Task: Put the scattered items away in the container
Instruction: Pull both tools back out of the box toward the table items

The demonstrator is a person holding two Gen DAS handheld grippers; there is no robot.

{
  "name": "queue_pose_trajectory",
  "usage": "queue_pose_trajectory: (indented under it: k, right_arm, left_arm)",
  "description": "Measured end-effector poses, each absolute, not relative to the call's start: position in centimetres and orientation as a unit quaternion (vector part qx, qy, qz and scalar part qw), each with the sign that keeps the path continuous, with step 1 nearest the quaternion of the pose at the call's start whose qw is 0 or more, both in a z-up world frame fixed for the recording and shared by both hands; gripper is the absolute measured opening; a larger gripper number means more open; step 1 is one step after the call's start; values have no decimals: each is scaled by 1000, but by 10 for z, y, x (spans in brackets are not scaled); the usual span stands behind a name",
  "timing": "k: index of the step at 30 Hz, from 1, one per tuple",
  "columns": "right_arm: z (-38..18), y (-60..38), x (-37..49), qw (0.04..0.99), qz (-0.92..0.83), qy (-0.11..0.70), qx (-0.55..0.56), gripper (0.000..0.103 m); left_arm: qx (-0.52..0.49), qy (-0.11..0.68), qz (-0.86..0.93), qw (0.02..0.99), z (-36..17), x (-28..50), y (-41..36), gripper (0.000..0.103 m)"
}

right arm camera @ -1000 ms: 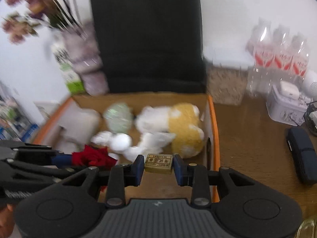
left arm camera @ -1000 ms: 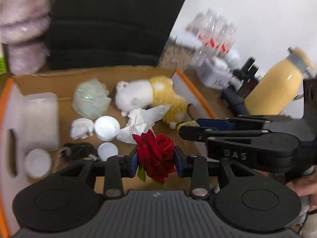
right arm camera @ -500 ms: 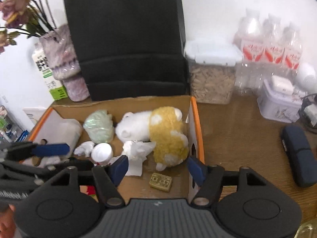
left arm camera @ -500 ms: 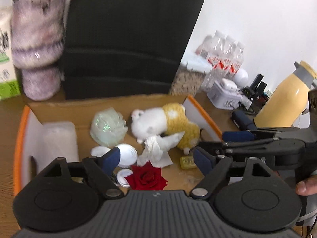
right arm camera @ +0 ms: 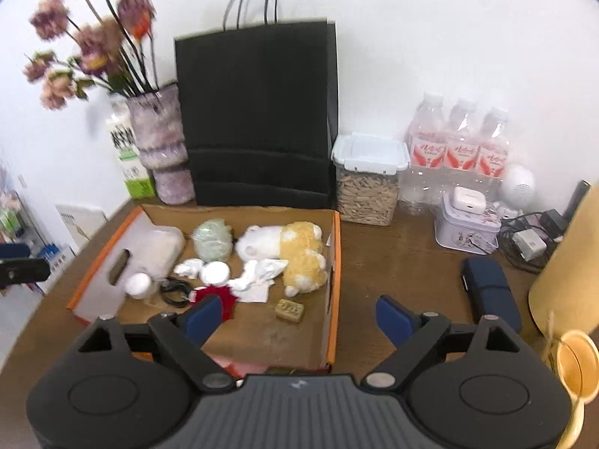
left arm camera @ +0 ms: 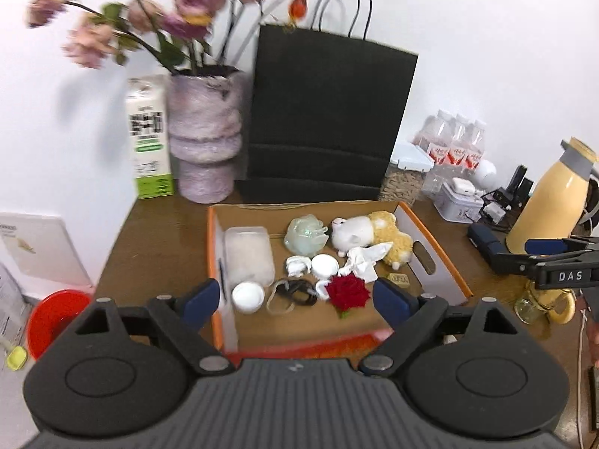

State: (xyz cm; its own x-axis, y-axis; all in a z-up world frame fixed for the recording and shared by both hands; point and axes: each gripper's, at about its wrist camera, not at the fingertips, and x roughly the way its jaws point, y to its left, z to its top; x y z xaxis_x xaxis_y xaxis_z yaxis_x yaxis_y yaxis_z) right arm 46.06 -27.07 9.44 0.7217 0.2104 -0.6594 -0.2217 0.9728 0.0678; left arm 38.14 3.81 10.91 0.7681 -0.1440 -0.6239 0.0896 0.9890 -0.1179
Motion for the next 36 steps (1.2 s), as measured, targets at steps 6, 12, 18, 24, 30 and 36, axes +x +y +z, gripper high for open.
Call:
queue_pose_trajectory:
  k: [6,12,18,24,30,36]
  right_arm:
    - [115,-271,399,936,137,326,5,95]
    - [120,-274,320,942,173,288,-10,100]
    - [90,-284,236,941,195,275,15,101]
    - [47,-286,163,946,179,270,-21,101]
    - [12,-290,116,950,163,266,29,101]
    - [-10,-279,105,962,128,241,7,101]
  left_arm:
    - [-30,285,-63,956,130,301,37,102]
    - [-84,257,-92,958,116,223,35,103]
    - [-49,241,-116,962,79,149,22,103]
    - [-23,234,-72,969,41,96,14,103]
    - [5,239,-66,969,6,77,-25,103]
    - [42,220,-64,973,-6,80,-49,103]
